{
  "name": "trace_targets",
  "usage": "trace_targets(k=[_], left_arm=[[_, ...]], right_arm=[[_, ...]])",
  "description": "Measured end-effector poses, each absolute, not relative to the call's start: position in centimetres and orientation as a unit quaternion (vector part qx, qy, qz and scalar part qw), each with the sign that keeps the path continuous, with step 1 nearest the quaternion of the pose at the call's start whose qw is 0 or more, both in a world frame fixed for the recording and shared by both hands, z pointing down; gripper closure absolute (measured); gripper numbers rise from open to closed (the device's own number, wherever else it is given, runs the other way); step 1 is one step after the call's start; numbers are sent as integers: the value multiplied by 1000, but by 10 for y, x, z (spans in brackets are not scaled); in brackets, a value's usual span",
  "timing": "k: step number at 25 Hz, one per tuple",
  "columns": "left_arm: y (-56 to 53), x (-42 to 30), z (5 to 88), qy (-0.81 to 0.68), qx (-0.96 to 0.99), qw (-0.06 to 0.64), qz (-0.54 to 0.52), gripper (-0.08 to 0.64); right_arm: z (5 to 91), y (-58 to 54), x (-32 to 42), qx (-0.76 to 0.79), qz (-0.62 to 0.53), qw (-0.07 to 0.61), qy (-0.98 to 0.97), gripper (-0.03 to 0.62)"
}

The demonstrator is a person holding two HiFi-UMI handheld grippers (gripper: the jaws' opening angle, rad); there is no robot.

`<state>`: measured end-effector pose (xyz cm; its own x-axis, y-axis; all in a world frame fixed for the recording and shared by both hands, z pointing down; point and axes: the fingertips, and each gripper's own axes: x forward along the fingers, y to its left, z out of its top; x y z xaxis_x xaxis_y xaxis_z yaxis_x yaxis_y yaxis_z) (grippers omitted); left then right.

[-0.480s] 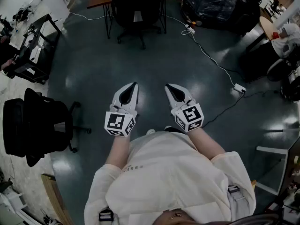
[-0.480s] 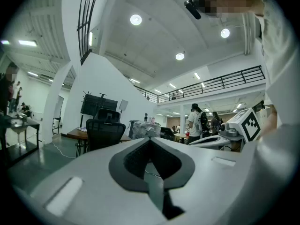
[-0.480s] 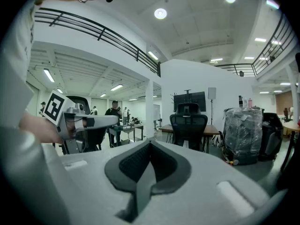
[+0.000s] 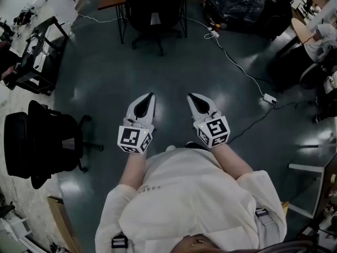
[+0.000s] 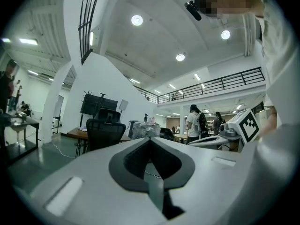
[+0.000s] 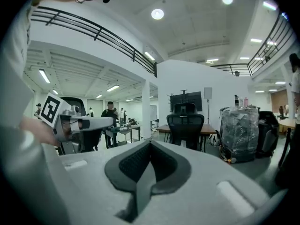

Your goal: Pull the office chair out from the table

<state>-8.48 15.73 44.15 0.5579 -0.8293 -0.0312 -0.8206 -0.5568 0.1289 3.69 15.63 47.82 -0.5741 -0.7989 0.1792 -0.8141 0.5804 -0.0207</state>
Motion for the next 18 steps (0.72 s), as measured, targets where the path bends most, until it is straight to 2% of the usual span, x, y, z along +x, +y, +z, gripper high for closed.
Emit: trace_targets(k=[11,18], left_arm=[[150,-101,459,-481,872,76,-37,545],[109,-105,481,-492,865,98,-22,545]], right_arm=[[489,150,26,448,58,87,-888,603],[502,99,29,450,70,92,-886,603]])
